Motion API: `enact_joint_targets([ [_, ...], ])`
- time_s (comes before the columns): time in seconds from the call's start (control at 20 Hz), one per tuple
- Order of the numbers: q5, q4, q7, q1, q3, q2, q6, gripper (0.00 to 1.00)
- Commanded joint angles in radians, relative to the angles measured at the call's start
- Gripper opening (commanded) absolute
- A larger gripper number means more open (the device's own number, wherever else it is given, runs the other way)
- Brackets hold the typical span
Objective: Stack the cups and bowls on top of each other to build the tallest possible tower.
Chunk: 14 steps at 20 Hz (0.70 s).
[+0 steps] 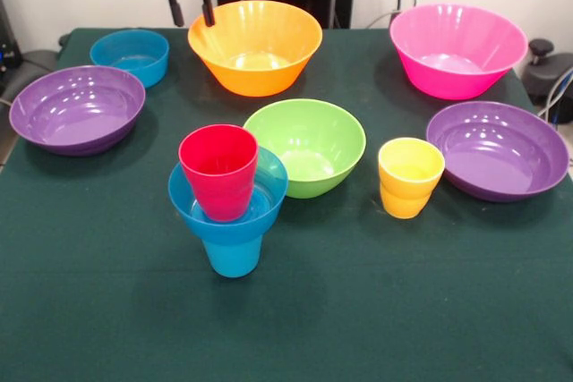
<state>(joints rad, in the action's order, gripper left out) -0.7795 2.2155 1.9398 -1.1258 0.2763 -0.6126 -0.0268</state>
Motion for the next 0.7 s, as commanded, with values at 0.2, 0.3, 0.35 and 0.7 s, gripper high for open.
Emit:
enact_joint_targets([
  [0.2,0.007,-0.109,-0.104,-0.02,0.182,-0.008,0.225,1.0],
  [0.3,0.027,-0.102,-0.115,-0.037,0.21,-0.03,0.261,1.0],
  [0.35,0.039,-0.098,-0.119,-0.046,0.226,-0.043,0.28,1.0],
  [0.7,0.103,-0.09,-0.115,-0.074,0.316,-0.098,0.37,1.0],
])
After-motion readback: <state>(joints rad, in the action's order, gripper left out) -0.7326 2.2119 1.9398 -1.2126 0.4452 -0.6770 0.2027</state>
